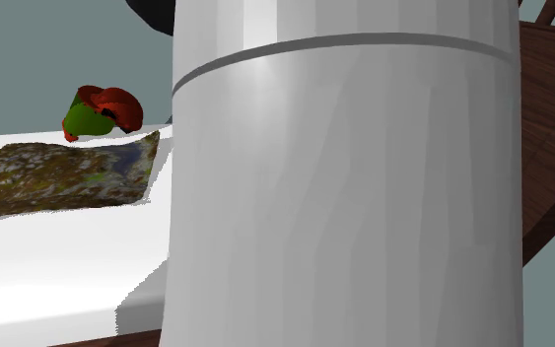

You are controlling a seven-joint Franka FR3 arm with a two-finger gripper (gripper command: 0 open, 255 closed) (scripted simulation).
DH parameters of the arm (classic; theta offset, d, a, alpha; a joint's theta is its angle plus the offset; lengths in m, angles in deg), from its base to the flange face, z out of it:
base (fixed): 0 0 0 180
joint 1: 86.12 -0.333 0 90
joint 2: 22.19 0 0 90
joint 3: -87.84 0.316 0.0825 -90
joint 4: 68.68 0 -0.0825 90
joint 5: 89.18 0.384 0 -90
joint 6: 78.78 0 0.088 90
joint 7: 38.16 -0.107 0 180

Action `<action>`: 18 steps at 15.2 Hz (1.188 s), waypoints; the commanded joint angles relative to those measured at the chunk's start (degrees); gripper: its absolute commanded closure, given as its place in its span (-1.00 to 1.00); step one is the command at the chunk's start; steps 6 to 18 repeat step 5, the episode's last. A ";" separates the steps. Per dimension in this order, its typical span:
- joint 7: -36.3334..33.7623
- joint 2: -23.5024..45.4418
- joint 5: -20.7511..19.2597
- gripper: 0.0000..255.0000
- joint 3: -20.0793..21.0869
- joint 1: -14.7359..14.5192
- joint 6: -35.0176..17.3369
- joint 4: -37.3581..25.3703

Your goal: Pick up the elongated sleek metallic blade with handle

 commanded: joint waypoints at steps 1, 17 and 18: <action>0.01 -0.88 0.15 1.00 0.13 0.04 1.12 -0.23; 0.08 -1.95 0.33 1.00 0.27 0.14 2.24 -0.28; 0.08 -1.95 0.33 1.00 0.27 0.14 2.24 -0.28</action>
